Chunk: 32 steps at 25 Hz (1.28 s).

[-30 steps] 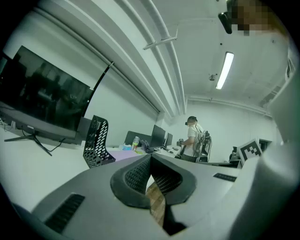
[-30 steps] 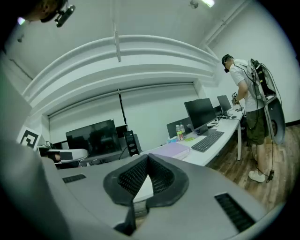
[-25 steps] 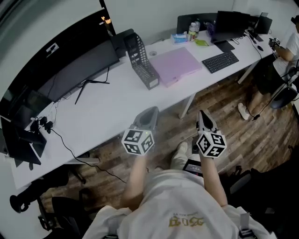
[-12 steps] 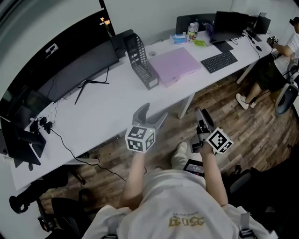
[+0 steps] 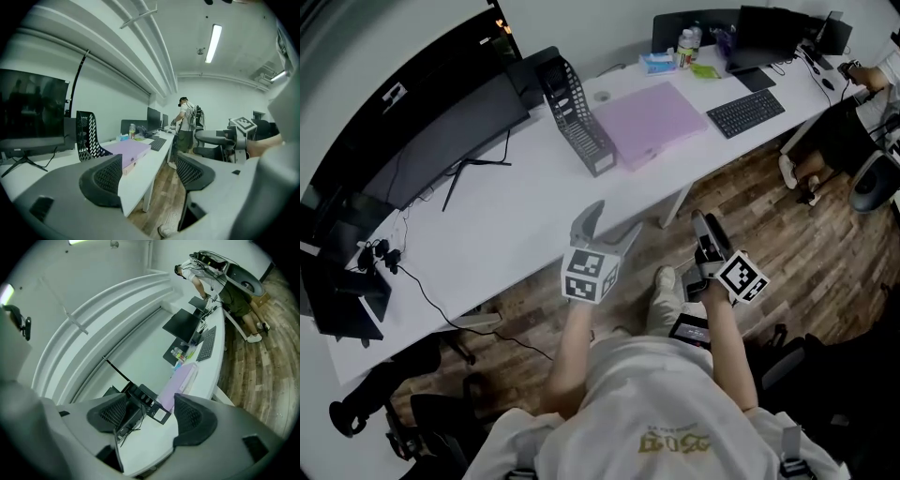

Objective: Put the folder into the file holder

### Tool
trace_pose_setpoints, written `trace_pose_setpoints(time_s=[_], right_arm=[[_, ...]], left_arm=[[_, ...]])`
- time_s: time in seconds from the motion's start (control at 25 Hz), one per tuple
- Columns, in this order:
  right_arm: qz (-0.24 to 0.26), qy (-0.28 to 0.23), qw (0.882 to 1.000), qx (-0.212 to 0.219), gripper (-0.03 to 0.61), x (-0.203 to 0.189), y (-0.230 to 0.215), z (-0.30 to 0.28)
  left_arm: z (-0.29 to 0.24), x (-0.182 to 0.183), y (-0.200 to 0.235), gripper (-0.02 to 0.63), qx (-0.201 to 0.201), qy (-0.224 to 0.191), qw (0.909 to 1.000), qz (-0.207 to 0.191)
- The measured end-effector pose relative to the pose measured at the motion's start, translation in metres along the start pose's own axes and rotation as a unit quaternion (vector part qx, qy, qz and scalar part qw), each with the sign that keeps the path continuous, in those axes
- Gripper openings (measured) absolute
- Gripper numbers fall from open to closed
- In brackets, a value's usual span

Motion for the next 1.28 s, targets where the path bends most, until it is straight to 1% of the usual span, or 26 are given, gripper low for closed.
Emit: trace_pose_setpoints(time_s=[0.08,0.28,0.44,0.52,0.68,0.88,1.04,1.28], right_arm=[[-0.011,0.004,1.0,-0.004,0.313,0.006,-0.013,-0.015],[-0.032,0.014,0.999,-0.014,0.308,0.036,-0.049,-0.059],[-0.053,0.019,0.998,-0.018,0.307,0.06,-0.077,-0.095],[-0.06,0.026,0.998,-0.021,0.305,0.069,-0.089,-0.111],[-0.068,0.045,0.996,-0.029,0.305,0.086,-0.114,-0.14],[-0.082,0.065,0.994,-0.03,0.305,0.099,-0.138,-0.171],[-0.092,0.084,0.992,-0.031,0.304,0.106,-0.158,-0.192],[-0.115,0.107,0.987,-0.03,0.304,0.112,-0.187,-0.216]], left_arm=[[-0.016,0.002,0.007,0.364,0.003,0.009,0.9999,-0.003],[-0.069,0.018,0.025,0.354,0.006,0.03,0.9995,-0.008],[-0.112,0.027,0.04,0.339,0.009,0.051,0.9984,-0.024],[-0.131,0.029,0.046,0.335,0.013,0.067,0.9971,-0.034],[-0.164,0.032,0.057,0.333,0.023,0.096,0.9944,-0.037],[-0.201,0.032,0.065,0.333,0.028,0.126,0.9905,-0.048],[-0.226,0.03,0.07,0.33,0.034,0.146,0.9875,-0.047],[-0.256,0.03,0.072,0.328,0.046,0.172,0.982,-0.065]])
Point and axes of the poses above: the fingertips, and each gripper's own axes: z backward along the fingers, y to its left, x out of its top, the point moved 4 cm from there along z, backward along the fingers, and after that the axes turned 11 degrees about y, right-handed, at the moved point
